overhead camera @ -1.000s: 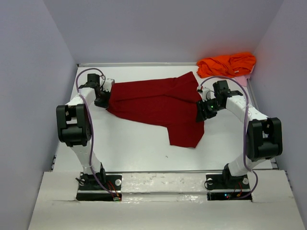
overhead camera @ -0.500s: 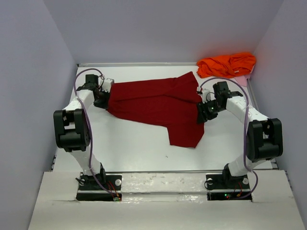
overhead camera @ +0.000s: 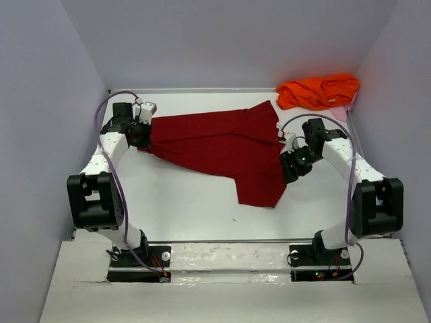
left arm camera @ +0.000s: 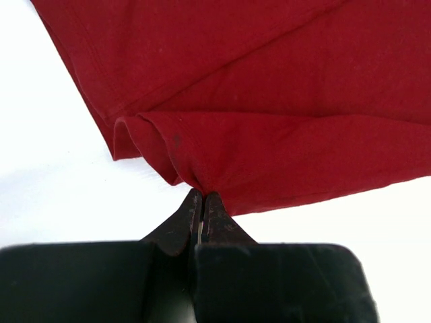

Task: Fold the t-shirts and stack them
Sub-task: Pick up the 1/3-folded T-shirt at the center of the board.

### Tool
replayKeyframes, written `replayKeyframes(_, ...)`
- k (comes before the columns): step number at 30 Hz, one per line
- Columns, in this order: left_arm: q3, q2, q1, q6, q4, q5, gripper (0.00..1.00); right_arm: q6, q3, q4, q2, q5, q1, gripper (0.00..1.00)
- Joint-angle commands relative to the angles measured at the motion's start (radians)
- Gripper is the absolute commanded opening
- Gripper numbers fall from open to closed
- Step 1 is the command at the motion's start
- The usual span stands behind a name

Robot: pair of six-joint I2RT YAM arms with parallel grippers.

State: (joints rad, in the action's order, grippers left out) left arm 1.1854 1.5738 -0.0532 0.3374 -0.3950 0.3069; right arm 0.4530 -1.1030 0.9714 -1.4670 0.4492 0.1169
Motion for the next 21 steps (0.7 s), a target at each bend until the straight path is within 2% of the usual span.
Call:
replayKeyframes(1, -0.017, -0.044, 0.001, -0.014, 0.018, 0.008, 0.00, 0.055, -0.047, 0.095, -0.076, 0.068, -0.006, 0.56)
replayKeyframes(8, 0.005, -0.020, 0.001, -0.017, 0.015, -0.012, 0.00, 0.088, -0.060, 0.138, -0.222, 0.109, -0.006, 0.56)
replayKeyframes(16, 0.016, -0.014, 0.001, -0.018, 0.015, -0.028, 0.00, 0.107, -0.058, 0.148, -0.219, 0.152, 0.052, 0.57)
replayKeyframes(21, 0.022, -0.008, 0.001, -0.018, 0.005, -0.029, 0.00, 0.075, -0.049, 0.122, -0.242, 0.109, 0.119, 0.57)
